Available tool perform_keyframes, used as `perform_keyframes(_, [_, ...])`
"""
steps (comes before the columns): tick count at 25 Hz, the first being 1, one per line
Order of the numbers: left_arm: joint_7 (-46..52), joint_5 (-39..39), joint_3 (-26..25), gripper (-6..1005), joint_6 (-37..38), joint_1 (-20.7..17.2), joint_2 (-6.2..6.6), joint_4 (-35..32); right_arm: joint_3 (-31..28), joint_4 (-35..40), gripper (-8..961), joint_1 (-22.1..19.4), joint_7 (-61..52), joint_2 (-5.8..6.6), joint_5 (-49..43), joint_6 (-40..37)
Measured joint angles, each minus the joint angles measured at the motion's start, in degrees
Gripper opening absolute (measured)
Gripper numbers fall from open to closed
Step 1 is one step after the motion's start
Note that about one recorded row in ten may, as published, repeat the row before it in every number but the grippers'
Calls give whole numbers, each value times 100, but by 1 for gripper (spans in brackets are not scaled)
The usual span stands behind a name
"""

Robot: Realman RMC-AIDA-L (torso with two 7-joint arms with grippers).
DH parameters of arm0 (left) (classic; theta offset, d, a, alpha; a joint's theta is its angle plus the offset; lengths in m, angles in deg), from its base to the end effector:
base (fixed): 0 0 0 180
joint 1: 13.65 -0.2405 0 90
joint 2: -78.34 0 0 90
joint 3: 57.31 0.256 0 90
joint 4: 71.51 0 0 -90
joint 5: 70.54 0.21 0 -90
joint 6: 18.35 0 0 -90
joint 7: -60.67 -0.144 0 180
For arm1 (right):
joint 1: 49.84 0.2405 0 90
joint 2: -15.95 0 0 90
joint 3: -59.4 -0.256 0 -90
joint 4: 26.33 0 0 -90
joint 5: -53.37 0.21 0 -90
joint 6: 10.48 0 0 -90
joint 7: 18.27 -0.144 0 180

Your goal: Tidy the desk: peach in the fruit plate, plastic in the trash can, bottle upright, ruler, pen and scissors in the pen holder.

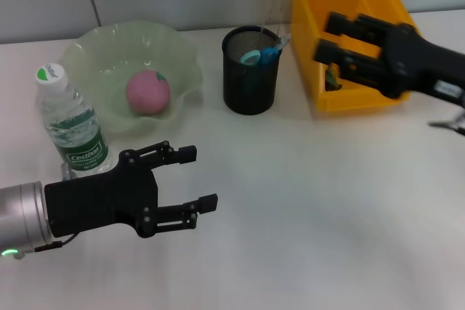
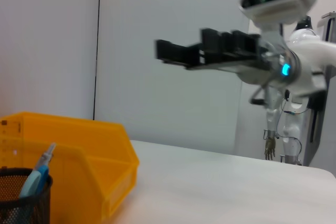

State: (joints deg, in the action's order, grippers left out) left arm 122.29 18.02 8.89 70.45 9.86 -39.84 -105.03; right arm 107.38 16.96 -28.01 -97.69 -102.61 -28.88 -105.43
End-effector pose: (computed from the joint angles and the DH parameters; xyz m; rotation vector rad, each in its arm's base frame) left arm -0.2457 0.2906 -0.0365 -2.8024 -0.2745 -0.9089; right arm 0.2360 0.3167 0.0509 -2.4361 0.4850 1.2422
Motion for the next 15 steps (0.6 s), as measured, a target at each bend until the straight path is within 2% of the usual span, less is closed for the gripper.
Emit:
perform_keyframes(1, [0,0,0,813,0,0,0,0,-170,-441,646,-85,413,64,-50,-233])
perform_keyframes(5, [-24,-3,-34,813,-25,87,-13,264,-157,-921,646,-225,985,149,-228,-299])
perform_keyframes(6, [-24,-3,-34,813,-25,87,-13,264,-157,-1079,646,-298,1257,165,-544,-334])
perform_keyframes(8, [-68,-4,-61,813,-33,216,-8,525,-157,-1102,645,-318,1340,167,-756,-348])
perform_keyframes(9, [-68,-4,-61,813,-33,216,-8,525,-175,-1118,645,-323,1410,162,-1193,-332])
perform_keyframes(15, [-70,63,-10,813,-88,320,3,658,-176,-1219,645,-313,1613,111,-1794,-133])
